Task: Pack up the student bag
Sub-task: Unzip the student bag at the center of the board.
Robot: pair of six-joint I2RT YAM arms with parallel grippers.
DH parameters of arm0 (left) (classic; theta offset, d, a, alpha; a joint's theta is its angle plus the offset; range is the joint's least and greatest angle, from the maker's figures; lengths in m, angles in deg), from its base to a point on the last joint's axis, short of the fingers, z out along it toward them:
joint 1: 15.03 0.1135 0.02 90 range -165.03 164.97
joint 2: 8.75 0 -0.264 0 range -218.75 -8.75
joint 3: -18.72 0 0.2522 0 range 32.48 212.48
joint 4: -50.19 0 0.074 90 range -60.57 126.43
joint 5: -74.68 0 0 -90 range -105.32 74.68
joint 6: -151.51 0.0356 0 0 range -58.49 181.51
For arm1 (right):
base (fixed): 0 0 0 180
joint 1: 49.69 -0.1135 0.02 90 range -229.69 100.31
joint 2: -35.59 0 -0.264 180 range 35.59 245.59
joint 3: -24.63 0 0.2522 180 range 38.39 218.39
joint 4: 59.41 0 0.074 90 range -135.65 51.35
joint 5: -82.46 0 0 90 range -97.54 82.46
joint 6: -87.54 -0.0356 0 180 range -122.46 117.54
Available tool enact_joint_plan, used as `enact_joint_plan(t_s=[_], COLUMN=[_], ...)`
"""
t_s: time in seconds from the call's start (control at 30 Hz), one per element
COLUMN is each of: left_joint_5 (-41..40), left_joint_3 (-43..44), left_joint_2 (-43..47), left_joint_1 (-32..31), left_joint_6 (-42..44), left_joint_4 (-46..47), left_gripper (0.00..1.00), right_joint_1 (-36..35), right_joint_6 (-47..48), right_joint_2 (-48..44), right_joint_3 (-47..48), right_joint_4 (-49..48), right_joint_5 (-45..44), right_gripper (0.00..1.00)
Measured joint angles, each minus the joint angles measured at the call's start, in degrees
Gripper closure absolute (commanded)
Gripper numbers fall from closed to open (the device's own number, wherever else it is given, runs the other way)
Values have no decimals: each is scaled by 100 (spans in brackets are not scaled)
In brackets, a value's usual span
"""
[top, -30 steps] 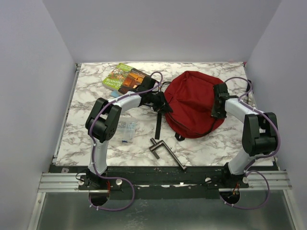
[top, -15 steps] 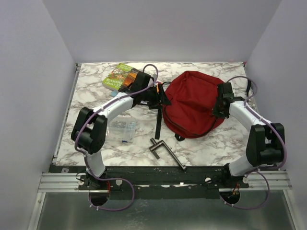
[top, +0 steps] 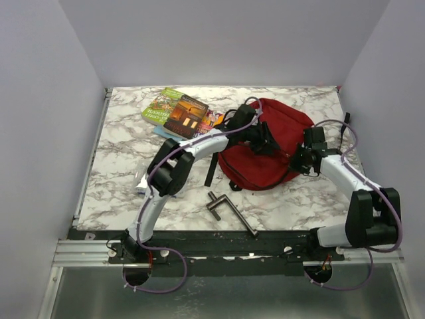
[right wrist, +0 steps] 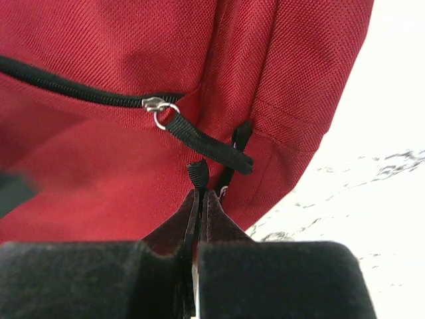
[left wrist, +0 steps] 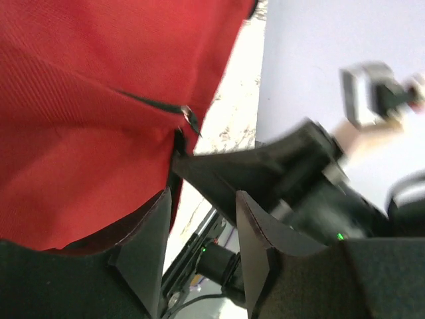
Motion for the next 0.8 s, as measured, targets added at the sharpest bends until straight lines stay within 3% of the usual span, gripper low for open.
enact_joint_plan(t_s=[0.37, 0.6, 0.8], left_joint_5=[-109, -162, -122], left_joint_3=[1156, 2249, 2186], left_joint_2=[-1512, -2302, -2328], left_joint_1=[-44, -210, -332], left_joint_6=[-1716, -2122, -2090], left_joint_4=[341, 492, 656], left_gripper=[59, 62, 47], right_joint_1=[-33, -754, -986], right_joint_6=[-105, -321, -455], right_joint_2=[-1152, -1408, -1360], right_joint_3=[-439, -610, -669], right_joint_4=[85, 20, 2], right_joint_5=[1040, 1871, 2245], right_gripper=[99, 100, 99])
